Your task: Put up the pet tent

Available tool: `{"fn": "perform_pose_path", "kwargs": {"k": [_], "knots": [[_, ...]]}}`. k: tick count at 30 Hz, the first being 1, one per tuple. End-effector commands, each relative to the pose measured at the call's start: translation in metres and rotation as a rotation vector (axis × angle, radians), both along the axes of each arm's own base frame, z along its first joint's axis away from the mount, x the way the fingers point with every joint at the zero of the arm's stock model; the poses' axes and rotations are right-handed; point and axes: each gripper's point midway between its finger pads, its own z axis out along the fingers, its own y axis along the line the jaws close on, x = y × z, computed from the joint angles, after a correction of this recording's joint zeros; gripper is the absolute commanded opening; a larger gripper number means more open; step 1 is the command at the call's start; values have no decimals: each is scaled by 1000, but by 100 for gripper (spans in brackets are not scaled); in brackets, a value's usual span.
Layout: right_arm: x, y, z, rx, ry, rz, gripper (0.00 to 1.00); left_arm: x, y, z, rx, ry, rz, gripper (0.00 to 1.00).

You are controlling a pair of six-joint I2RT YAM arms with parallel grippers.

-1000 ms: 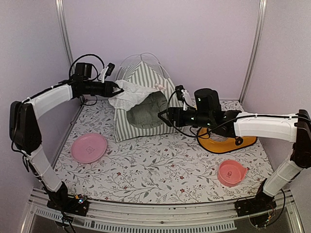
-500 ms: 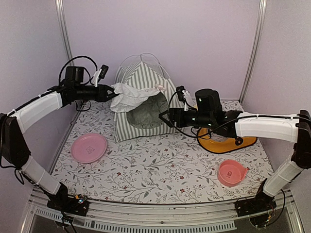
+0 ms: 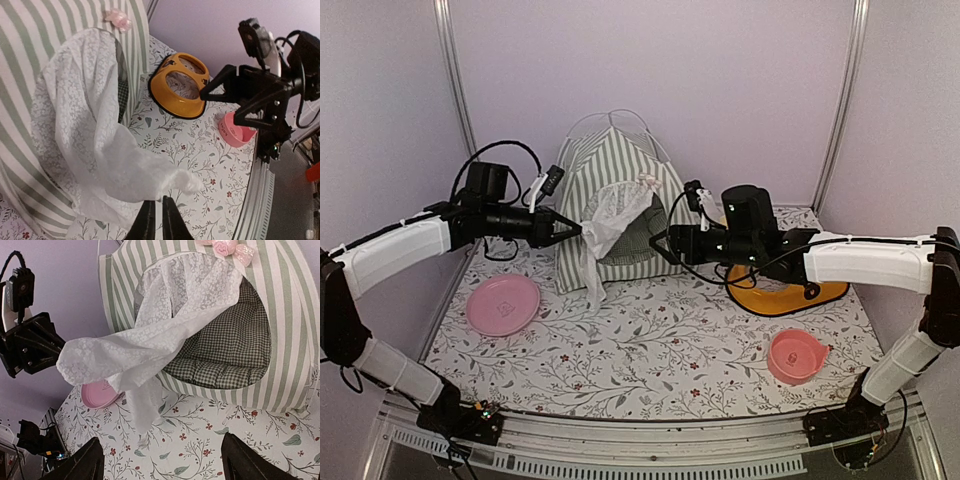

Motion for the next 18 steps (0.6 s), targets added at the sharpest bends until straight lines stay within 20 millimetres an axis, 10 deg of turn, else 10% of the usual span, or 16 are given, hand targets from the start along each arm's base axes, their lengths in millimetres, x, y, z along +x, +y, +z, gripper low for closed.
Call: {"fn": "perform_pose_path", "kwargs": {"k": [1, 7, 18], "knots": [[7, -10, -19, -41, 32, -40, 83, -26, -11, -4, -37, 17, -27, 23], [10, -11, -31, -58, 52, -52, 85, -31, 8, -9, -99, 15, 126, 48], [30, 0, -88, -137, 124, -88, 85, -17, 25, -62, -119, 173, 340, 44]]}}
